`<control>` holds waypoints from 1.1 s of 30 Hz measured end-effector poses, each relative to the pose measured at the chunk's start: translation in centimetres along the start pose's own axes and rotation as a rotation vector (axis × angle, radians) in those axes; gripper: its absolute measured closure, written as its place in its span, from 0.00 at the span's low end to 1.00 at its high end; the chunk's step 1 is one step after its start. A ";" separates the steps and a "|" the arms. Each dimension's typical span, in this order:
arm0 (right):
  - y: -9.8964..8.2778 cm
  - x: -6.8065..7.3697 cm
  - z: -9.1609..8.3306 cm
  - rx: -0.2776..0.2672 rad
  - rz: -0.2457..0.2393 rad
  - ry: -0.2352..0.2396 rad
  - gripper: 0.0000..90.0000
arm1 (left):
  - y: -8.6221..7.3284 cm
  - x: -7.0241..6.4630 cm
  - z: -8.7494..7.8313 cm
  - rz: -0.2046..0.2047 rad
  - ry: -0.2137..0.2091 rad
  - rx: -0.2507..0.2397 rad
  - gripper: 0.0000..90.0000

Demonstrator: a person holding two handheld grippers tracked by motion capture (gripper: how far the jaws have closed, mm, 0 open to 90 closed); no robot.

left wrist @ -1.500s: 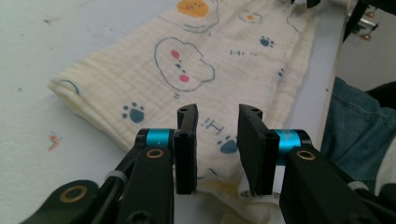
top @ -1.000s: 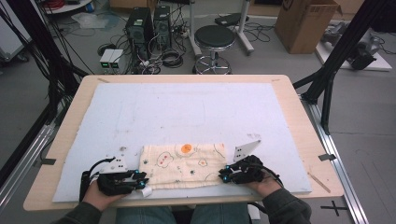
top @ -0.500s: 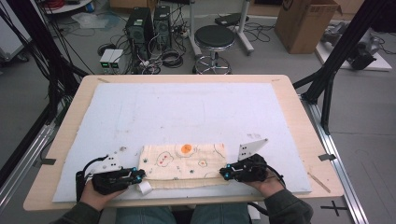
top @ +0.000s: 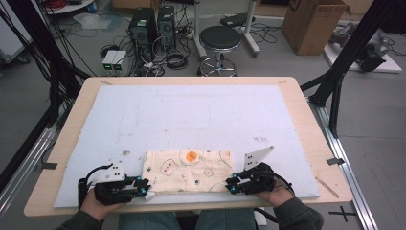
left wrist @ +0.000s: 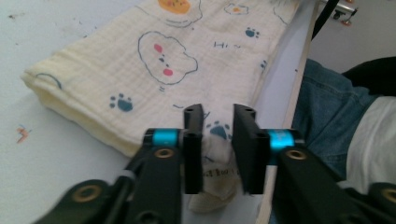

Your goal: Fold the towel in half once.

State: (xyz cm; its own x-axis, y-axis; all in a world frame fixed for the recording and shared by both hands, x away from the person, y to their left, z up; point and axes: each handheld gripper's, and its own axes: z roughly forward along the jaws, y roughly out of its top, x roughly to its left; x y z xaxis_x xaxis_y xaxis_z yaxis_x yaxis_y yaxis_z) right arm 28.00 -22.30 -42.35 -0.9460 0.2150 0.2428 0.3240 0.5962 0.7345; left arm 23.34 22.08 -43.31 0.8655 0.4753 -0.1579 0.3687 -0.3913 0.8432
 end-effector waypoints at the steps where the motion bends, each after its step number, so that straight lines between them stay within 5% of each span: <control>1: 0.1 0.0 -0.1 -0.026 0.006 0.006 0.78 | 0.0 0.1 0.0 -0.003 -0.007 -0.006 0.75; 4: 0.4 -0.3 0.0 -0.063 0.018 0.010 0.78 | 0.0 0.2 0.1 -0.009 -0.010 0.003 0.78; 10: 0.0 -0.9 1.7 0.038 0.023 -0.016 0.79 | -0.5 0.2 0.8 0.019 -0.005 0.081 0.88; 16: -0.6 -1.0 1.7 0.046 0.019 -0.030 0.80 | -0.9 0.3 1.0 0.021 -0.007 0.118 0.88; 26: -0.9 -0.7 1.5 0.031 0.002 -0.031 0.74 | -0.7 0.4 0.7 0.028 -0.001 0.104 0.82; 33: -0.1 -1.1 1.1 -0.062 0.012 -0.029 0.65 | -0.1 1.1 0.0 -0.003 0.021 0.028 0.78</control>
State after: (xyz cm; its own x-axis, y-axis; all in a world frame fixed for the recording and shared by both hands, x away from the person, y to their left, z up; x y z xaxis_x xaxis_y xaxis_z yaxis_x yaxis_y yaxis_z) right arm 29.05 -21.73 -43.38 -0.9410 0.2445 0.2341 0.3330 0.5449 0.7695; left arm 24.27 22.62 -43.59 0.8574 0.4925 -0.1494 0.3808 -0.4117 0.8279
